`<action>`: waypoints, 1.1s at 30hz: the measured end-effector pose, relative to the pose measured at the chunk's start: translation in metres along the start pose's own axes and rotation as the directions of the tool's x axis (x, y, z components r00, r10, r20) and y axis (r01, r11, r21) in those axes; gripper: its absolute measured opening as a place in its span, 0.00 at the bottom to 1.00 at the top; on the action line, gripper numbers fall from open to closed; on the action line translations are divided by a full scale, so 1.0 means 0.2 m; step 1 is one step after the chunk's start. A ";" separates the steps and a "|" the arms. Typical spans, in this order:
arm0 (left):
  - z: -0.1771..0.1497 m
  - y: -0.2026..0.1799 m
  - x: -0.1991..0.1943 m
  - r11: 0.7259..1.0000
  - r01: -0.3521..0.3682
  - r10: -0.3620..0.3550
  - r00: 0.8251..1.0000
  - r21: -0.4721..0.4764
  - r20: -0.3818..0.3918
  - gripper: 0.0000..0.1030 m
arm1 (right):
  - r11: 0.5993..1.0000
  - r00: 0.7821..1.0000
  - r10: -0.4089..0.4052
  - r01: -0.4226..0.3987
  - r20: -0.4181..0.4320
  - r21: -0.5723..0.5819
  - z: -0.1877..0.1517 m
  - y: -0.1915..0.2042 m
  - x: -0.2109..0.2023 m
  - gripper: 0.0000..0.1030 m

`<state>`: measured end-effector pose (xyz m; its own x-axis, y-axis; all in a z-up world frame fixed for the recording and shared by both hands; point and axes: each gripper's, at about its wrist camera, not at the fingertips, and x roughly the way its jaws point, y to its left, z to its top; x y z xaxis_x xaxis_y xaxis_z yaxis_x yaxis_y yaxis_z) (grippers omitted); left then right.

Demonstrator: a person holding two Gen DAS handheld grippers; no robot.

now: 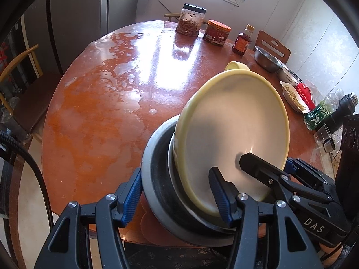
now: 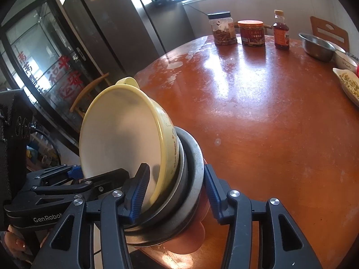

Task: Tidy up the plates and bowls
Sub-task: 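Lift the whole bowl stack with the left tool and carry it across the table, then lower the bowl stack onto the table with the left tool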

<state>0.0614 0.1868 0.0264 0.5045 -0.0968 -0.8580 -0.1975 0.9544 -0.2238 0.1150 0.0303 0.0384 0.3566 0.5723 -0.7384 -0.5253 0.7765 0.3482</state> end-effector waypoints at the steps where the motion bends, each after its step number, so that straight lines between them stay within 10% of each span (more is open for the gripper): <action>1: 0.00 0.00 0.00 1.000 0.001 -0.001 1.000 -0.001 0.001 0.57 | 1.000 1.000 -0.001 0.001 0.000 0.000 0.00 0.00 0.00 0.50; 33: -0.02 -0.01 -0.19 1.000 -0.011 0.012 0.996 -0.008 0.087 0.58 | 0.999 0.996 -0.013 0.016 0.085 -0.035 0.01 0.00 -0.17 0.64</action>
<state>0.0392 0.1865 0.0567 0.5730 -0.0604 -0.8173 -0.2103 0.9530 -0.2179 0.1043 0.0106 0.0643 0.4282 0.5823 -0.6911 -0.5458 0.7761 0.3158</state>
